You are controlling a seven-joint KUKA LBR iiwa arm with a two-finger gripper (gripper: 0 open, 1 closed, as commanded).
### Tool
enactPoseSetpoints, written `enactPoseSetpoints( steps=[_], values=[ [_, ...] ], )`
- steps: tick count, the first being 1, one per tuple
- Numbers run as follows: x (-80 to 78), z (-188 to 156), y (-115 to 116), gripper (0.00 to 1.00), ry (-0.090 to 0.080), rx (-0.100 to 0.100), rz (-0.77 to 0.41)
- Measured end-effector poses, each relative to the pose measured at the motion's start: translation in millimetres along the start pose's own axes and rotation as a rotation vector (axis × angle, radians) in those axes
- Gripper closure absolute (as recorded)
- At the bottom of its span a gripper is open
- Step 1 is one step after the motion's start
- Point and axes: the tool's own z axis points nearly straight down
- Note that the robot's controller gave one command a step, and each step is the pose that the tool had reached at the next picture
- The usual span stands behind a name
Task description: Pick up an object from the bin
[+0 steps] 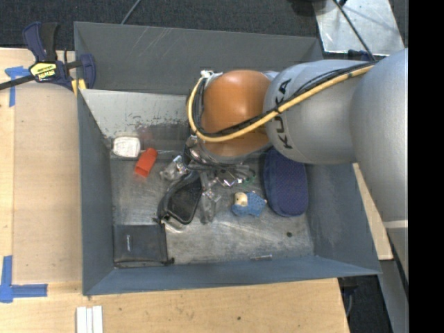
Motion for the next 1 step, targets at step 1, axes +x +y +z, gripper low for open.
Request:
enactPoseSetpoints(
  steps=[1],
  values=[
    [-1.2, -1.8, -1.3, 0.00, 0.000, -0.001, 0.005]
  ],
)
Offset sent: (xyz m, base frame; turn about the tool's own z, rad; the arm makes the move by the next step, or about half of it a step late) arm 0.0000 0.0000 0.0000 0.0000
